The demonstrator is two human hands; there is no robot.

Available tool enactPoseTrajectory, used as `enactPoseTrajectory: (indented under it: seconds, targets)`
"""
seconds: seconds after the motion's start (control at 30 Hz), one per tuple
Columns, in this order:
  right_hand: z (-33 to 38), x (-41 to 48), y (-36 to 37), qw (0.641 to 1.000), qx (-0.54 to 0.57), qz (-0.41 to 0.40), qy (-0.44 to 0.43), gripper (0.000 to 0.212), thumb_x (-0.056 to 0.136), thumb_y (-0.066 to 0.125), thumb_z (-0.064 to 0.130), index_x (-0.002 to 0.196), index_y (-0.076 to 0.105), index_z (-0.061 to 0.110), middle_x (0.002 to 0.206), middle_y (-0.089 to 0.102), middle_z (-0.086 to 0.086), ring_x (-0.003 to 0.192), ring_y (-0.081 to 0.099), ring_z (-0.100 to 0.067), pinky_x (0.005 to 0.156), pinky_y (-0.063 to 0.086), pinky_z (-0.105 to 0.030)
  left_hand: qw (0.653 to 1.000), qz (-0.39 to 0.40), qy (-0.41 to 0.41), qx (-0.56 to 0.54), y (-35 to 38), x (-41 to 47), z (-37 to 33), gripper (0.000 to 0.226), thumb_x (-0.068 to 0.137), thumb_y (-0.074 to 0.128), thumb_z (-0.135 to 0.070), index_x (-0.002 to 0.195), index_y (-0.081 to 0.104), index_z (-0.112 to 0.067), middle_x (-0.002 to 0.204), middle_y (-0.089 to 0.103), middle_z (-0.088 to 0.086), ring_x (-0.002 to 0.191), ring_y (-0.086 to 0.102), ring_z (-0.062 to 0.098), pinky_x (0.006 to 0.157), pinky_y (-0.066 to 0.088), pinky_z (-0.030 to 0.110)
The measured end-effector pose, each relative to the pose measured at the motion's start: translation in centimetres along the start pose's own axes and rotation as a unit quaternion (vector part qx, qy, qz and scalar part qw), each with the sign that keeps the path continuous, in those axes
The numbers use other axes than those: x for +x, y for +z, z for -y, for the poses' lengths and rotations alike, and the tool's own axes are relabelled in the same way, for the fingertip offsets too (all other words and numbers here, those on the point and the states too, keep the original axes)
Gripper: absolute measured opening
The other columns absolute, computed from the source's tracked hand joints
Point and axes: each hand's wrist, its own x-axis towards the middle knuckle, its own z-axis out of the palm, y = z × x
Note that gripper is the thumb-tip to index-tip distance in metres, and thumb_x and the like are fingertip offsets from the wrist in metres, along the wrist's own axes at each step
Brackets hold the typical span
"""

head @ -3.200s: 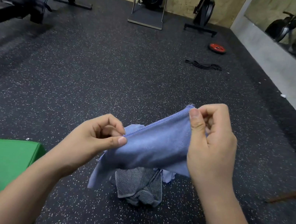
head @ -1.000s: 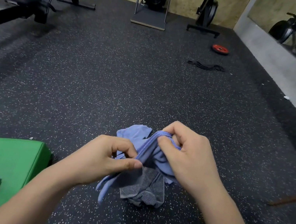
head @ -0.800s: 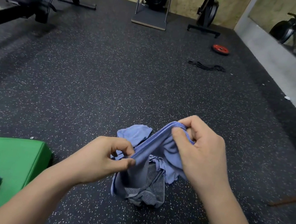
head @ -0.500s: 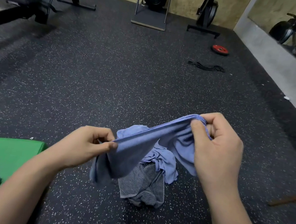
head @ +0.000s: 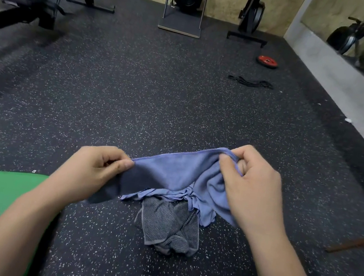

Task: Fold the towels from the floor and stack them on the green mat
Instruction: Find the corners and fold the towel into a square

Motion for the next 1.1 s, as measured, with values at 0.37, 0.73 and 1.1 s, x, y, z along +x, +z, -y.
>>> enactPoseTrajectory:
  seconds: [0.37, 0.73, 1.1]
  targets:
    - [0.2, -1.2, 2.5, 0.951, -0.064, 0.296, -0.058, 0.071, 0.092, 0.077, 0.04, 0.153, 0.044, 0.057, 0.062, 0.051, 0.009, 0.058, 0.047, -0.007, 0.058, 0.038, -0.02, 0.99, 0.074, 0.116, -0.006, 2.3, -1.2, -6.6, 0.015, 0.097, 0.08, -0.034, 0.083, 0.075, -0.035, 0.083, 0.071, -0.018, 0.079, 0.068, 0.009, 0.07, 0.047, 0.02]
    - [0.7, -1.8, 2.6, 0.915, -0.023, 0.398, -0.051, 0.003, 0.097, 0.065, 0.028, 0.098, 0.067, 0.029, 0.056, 0.038, 0.009, 0.055, 0.033, -0.008, 0.059, 0.03, -0.035, 0.987, 0.1, 0.121, -0.041, 1.4, -2.4, -7.8, 0.016, 0.094, 0.08, -0.041, 0.082, 0.077, -0.032, 0.086, 0.074, -0.015, 0.083, 0.071, 0.014, 0.076, 0.053, 0.029]
    - [0.6, -1.1, 2.5, 0.958, -0.1, 0.261, -0.062, 0.01, 0.091, 0.063, 0.027, 0.083, 0.06, 0.021, 0.058, 0.054, 0.009, 0.057, 0.044, -0.01, 0.059, 0.04, -0.036, 0.99, 0.082, 0.059, 0.099, 0.4, -1.8, -5.7, 0.019, 0.09, 0.081, -0.041, 0.075, 0.071, -0.032, 0.071, 0.069, -0.023, 0.067, 0.066, 0.006, 0.062, 0.05, 0.023]
